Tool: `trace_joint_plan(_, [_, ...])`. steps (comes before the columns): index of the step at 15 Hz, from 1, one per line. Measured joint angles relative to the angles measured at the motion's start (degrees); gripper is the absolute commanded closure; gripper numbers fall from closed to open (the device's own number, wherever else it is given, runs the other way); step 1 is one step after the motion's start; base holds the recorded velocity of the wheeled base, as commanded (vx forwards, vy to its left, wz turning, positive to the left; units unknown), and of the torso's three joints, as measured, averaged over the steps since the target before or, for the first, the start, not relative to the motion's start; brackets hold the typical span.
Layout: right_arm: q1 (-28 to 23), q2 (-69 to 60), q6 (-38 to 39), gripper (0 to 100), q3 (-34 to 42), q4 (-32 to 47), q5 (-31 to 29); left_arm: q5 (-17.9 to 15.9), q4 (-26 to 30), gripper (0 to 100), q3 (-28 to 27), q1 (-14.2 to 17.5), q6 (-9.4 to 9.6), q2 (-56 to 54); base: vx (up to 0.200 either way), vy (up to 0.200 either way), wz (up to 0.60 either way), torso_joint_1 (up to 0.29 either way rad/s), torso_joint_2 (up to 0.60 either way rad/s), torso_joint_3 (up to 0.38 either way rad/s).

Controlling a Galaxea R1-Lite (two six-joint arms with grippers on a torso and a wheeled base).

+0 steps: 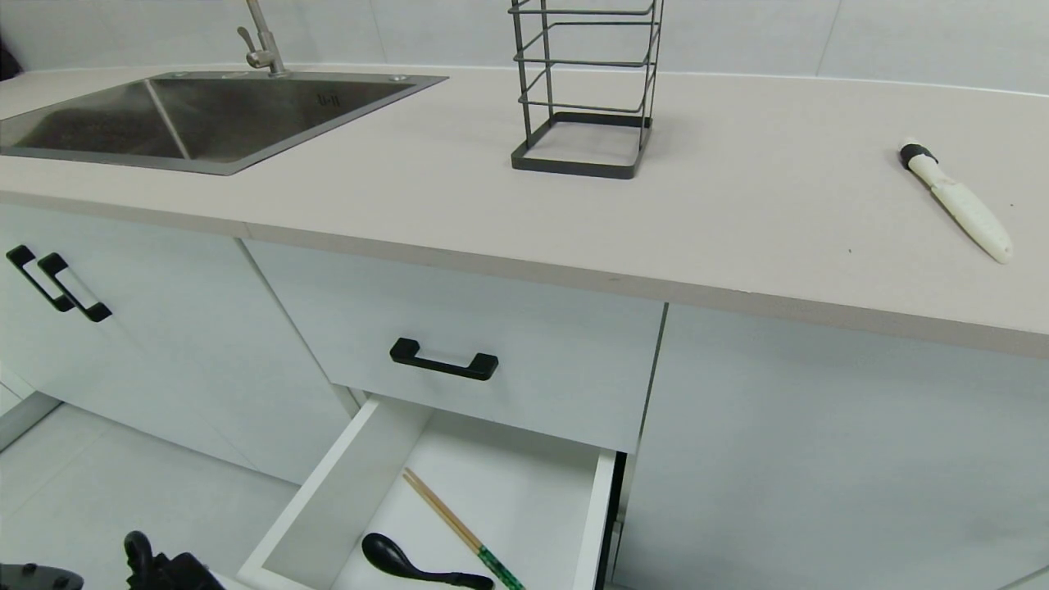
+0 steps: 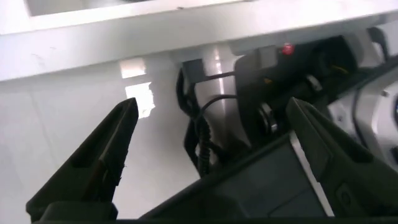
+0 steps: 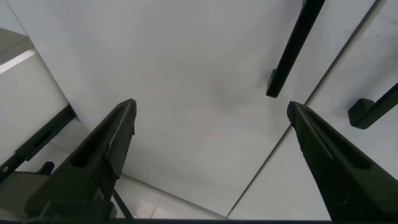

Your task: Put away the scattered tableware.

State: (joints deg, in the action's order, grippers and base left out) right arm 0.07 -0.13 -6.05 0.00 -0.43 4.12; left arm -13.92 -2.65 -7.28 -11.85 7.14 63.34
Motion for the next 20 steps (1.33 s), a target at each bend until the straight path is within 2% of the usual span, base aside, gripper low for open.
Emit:
trace_joint_plan(5, [0.00, 0.00, 0.00, 0, 0.00, 0.00, 0.00, 1.80, -6.74, 0, -0.88, -0.02, 0.02, 7.74, 0.000, 0.000, 0.00, 0.000, 0.00, 0.000])
trace_joint_plan(13, [0.00, 0.02, 0.00, 0, 0.00, 0.00, -0.02, 1.69, -8.22, 0, -4.12, -0.11, 0.10, 11.91, 0.000, 0.000, 0.00, 0.000, 0.00, 0.000])
trace_joint_plan(20, [0.00, 0.04, 0.06, 0, 0.00, 0.00, -0.05, 1.94, -19.08, 0, -4.73, -2.10, 0.13, 18.85, 0.000, 0.000, 0.00, 0.000, 0.00, 0.000])
